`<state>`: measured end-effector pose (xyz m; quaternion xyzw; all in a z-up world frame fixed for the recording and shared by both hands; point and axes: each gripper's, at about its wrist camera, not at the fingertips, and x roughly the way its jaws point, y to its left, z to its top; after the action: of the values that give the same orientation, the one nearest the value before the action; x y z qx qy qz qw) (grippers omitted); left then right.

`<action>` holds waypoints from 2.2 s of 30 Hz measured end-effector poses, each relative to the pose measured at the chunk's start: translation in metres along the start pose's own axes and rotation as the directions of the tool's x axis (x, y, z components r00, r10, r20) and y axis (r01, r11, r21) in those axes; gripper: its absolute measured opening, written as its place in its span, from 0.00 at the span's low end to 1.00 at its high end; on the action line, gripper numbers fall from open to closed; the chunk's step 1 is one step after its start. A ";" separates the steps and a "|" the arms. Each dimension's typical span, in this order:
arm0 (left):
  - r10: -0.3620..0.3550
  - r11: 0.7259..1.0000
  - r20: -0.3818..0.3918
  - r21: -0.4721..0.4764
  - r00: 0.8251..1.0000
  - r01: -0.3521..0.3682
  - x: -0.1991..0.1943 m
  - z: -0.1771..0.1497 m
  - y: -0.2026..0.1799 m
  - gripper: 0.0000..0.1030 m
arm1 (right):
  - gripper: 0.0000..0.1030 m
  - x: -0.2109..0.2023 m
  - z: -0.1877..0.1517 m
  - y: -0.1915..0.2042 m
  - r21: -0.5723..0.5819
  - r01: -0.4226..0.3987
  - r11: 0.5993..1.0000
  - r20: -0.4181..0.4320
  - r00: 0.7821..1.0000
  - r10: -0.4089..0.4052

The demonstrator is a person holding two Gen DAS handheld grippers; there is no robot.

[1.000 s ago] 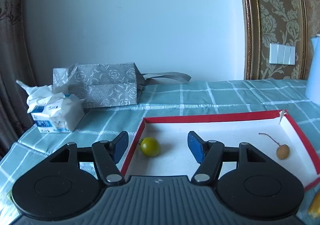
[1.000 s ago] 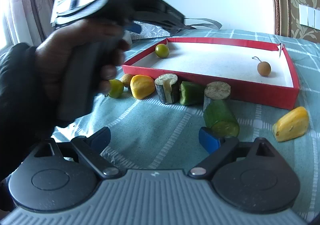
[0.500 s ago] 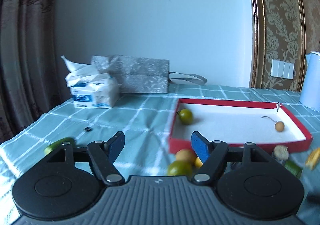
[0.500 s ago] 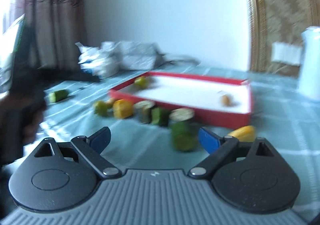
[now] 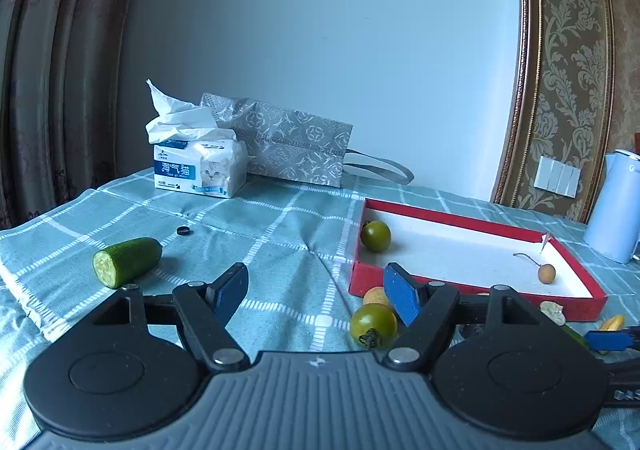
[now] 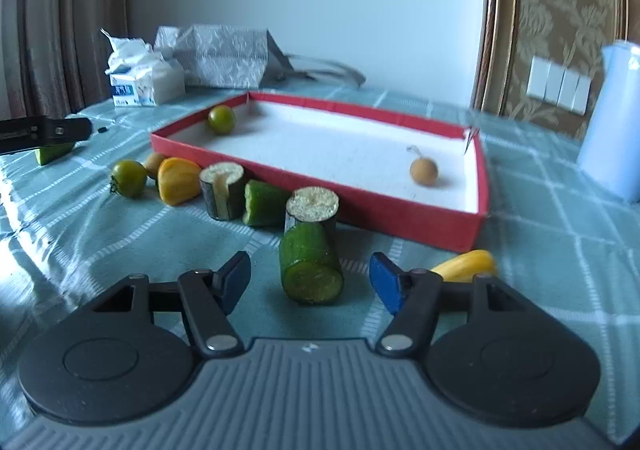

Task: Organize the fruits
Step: 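Move the right gripper to the green cucumber chunk and grasp it, then grasp the dark green tomato with the left gripper while the right gripper holds the cucumber, then carry the cucumber chunk into the red box and open the right gripper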

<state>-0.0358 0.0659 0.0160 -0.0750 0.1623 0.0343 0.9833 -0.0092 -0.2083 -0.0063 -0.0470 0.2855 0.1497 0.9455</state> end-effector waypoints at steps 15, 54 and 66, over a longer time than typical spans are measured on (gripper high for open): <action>-0.068 0.993 -0.072 0.096 0.995 0.074 0.004 -0.003 -0.006 0.73 | 0.30 0.004 0.001 -0.011 0.086 0.018 0.996 -0.004 1.000 -0.018; -0.013 0.968 -0.272 0.237 0.962 0.080 0.064 -0.007 -0.043 0.32 | 0.30 -0.025 -0.006 -0.027 0.168 -0.067 0.984 0.096 0.994 0.051; 0.019 0.989 -0.212 0.146 0.977 0.013 0.052 -0.001 -0.034 0.32 | 0.30 -0.026 -0.008 -0.028 0.175 -0.061 0.983 0.116 0.992 0.041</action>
<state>0.0166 0.0342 0.0032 -0.0054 0.2690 0.0155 0.9630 -0.0248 -0.2425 0.0017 0.0537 0.2455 0.1499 0.9562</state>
